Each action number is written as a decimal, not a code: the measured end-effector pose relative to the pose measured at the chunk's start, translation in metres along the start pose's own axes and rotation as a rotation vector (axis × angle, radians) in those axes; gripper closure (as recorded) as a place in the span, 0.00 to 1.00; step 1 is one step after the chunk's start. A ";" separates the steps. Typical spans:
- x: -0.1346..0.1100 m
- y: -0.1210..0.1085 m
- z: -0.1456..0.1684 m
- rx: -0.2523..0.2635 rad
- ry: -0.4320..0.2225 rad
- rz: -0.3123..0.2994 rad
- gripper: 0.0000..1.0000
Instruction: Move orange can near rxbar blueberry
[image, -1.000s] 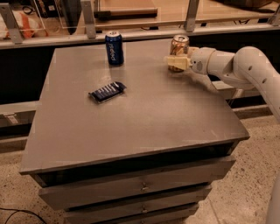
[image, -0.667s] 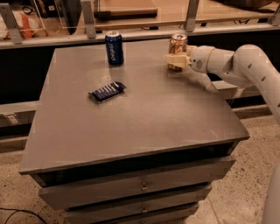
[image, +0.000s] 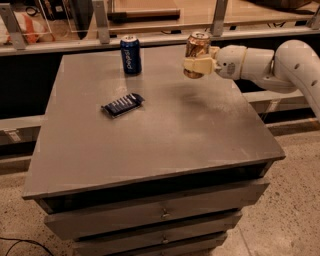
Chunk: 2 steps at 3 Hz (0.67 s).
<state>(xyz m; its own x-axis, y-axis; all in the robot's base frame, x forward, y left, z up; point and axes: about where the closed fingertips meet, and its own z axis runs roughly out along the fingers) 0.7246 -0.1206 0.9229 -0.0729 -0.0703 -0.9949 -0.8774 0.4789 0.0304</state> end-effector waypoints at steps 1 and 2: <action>-0.005 0.071 0.012 -0.120 0.012 -0.006 1.00; 0.011 0.124 0.030 -0.200 0.031 -0.001 1.00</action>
Offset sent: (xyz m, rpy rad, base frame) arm -0.1424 0.1296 -0.0330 -0.0251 0.0518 0.2844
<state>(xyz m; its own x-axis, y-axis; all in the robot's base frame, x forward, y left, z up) 0.6292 -0.0356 0.9127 -0.0835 -0.0995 -0.9915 -0.9539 0.2959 0.0506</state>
